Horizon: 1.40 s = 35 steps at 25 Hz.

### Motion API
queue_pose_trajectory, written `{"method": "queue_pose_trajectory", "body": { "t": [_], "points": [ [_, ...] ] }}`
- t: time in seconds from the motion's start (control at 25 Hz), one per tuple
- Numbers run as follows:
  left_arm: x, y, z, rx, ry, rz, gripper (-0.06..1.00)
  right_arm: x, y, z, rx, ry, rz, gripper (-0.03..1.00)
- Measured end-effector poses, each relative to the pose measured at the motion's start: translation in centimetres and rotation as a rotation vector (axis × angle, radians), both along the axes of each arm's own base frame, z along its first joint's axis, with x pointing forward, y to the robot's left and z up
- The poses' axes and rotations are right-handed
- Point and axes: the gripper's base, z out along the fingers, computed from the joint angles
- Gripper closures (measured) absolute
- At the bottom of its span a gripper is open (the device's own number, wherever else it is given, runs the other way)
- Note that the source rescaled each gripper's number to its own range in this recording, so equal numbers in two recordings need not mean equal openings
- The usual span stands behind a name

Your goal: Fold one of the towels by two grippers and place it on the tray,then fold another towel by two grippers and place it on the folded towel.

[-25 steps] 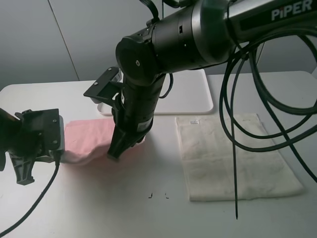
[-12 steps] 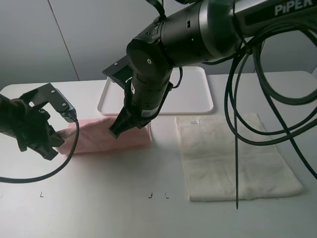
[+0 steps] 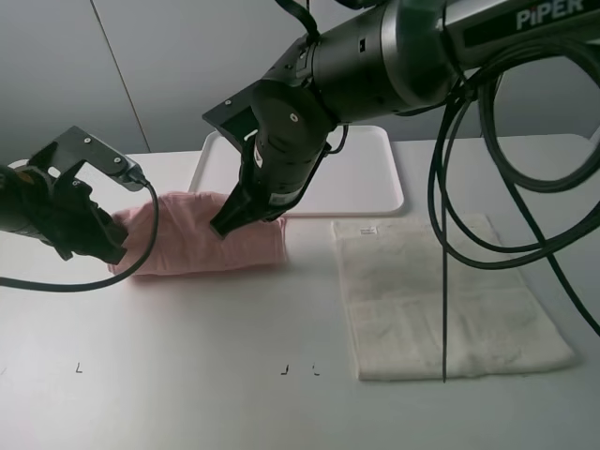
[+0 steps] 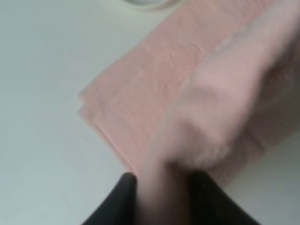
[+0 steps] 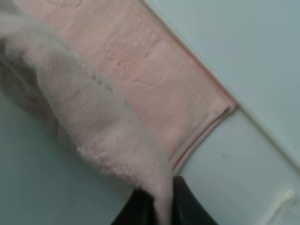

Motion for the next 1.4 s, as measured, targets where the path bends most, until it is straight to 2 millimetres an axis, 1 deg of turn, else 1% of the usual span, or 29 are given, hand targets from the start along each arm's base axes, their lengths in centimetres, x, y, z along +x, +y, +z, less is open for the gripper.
{"method": "queue_pose_trajectory", "body": {
  "t": [0.08, 0.2, 0.24, 0.28, 0.4, 0.48, 0.6, 0.68, 0.76, 0.92, 1.08, 1.2, 1.4],
  "points": [
    [0.2, 0.0, 0.1, -0.014, -0.025, 0.025, 0.35, 0.6, -0.2, -0.8, 0.014, 0.005, -0.034, 0.65],
    [0.5, 0.1, 0.3, -0.039, -0.058, 0.066, 0.14, 1.1, -0.1, -0.9, 0.068, -0.002, -0.085, 0.11],
    [0.6, 0.1, 0.3, -0.047, -0.062, 0.077, 0.1, 1.2, -0.2, -0.9, 0.08, -0.005, -0.098, 0.04],
    [0.7, 0.0, 0.4, -0.052, -0.063, 0.084, 0.08, 1.3, -0.2, -0.9, 0.084, -0.005, -0.104, 0.0],
    [1.1, 0.1, 0.6, -0.091, -0.031, 0.135, 0.07, 1.7, -0.8, -1.0, 0.081, 0.006, -0.135, -0.03],
    [2.1, 0.7, 0.5, -0.134, 0.05, 0.221, 0.07, 2.1, -1.5, -1.1, 0.072, 0.036, -0.169, -0.03],
    [3.6, 2.0, -0.3, -0.186, 0.271, 0.372, 0.07, 2.7, -2.8, -1.2, 0.069, 0.131, -0.219, -0.03],
    [4.6, 2.5, -1.0, -0.204, 0.395, 0.445, 0.07, 3.1, -3.5, -1.0, 0.081, 0.2, -0.243, -0.03],
    [5.5, 2.5, -1.6, -0.208, 0.456, 0.471, 0.08, 3.3, -3.9, -0.9, 0.086, 0.245, -0.245, -0.03],
    [6.2, 2.7, -2.2, -0.21, 0.488, 0.544, 0.08, 2.9, -4.0, -0.9, 0.067, 0.3, -0.223, -0.03],
    [6.4, 3.4, -3.0, -0.138, 0.498, 0.609, 0.08, 2.7, -3.9, -0.9, 0.069, 0.322, -0.209, -0.03],
    [6.5, 3.5, -3.6, -0.123, 0.501, 0.618, 0.08, 2.8, -3.7, -1.0, 0.065, 0.328, -0.203, -0.03],
    [6.6, 3.6, -4.6, -0.096, 0.514, 0.61, 0.08, 3.1, -3.4, -2.0, 0.054, 0.356, -0.199, -0.03]
  ]
}}
